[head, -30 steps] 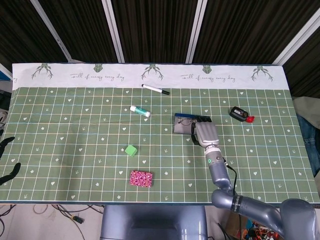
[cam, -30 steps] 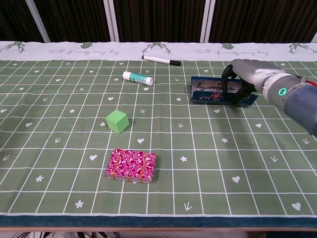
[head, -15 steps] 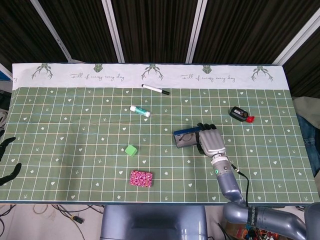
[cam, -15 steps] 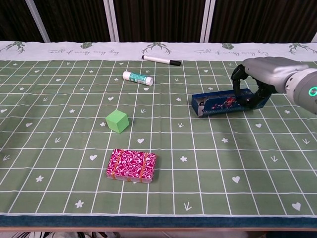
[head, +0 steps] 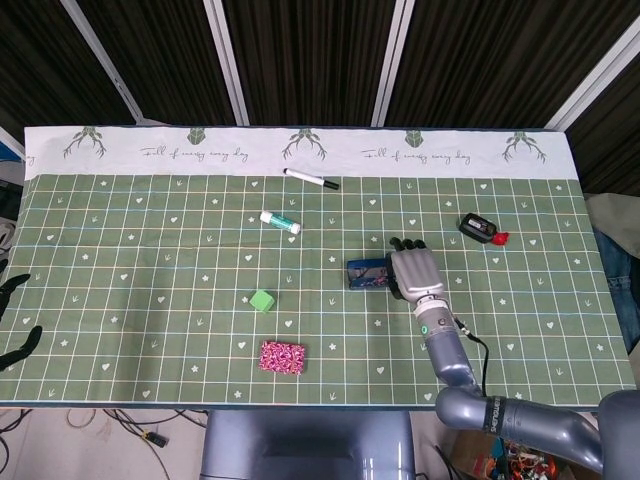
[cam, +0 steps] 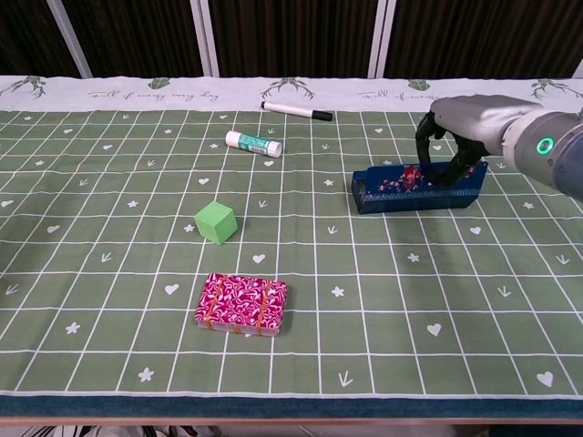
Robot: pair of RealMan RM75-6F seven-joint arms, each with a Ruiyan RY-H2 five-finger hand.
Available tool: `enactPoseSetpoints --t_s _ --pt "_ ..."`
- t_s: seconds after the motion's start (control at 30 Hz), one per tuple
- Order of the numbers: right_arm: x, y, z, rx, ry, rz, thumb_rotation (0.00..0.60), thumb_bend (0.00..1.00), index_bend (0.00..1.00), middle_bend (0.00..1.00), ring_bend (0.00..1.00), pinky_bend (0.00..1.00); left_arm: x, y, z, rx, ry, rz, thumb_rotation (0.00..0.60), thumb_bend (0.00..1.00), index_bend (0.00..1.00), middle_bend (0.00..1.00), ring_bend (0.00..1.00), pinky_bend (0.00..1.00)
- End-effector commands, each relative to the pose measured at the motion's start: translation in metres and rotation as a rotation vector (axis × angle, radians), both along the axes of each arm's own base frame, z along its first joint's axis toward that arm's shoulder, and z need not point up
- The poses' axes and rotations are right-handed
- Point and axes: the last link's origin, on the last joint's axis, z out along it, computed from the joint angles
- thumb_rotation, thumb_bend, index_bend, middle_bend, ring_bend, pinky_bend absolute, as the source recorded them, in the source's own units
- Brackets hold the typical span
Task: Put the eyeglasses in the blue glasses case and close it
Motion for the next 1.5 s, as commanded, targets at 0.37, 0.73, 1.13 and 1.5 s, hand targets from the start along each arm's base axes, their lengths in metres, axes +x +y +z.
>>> enactPoseSetpoints --t_s 0.37,0.73,1.13,1.5 --pt "0.003 -0.027 0.001 -0.002 0.029 -0.055 0.600 0.52 0.70 0.20 0.21 0.20 0.000 0.000 0.000 0.000 0.001 0.002 0.600 0.32 0.16 0.00 0.00 0.00" --pt "-0.004 -0.040 0.001 0.006 0.043 -0.113 0.600 0.52 0.70 0.20 0.21 0.20 0.000 0.000 0.000 0.000 0.001 0.003 0.600 0.32 0.16 0.00 0.00 0.00" --pt "-0.005 -0.048 -0.002 0.014 0.047 -0.125 0.600 0.52 0.48 0.20 0.20 0.20 0.000 0.000 0.001 0.000 0.002 0.004 0.600 0.32 0.15 0.00 0.00 0.00" --pt "-0.003 -0.052 -0.005 0.021 0.029 -0.139 0.600 0.49 0.09 0.14 0.18 0.20 -0.001 0.000 0.001 -0.002 0.000 0.006 0.600 0.32 0.16 0.00 0.00 0.00"
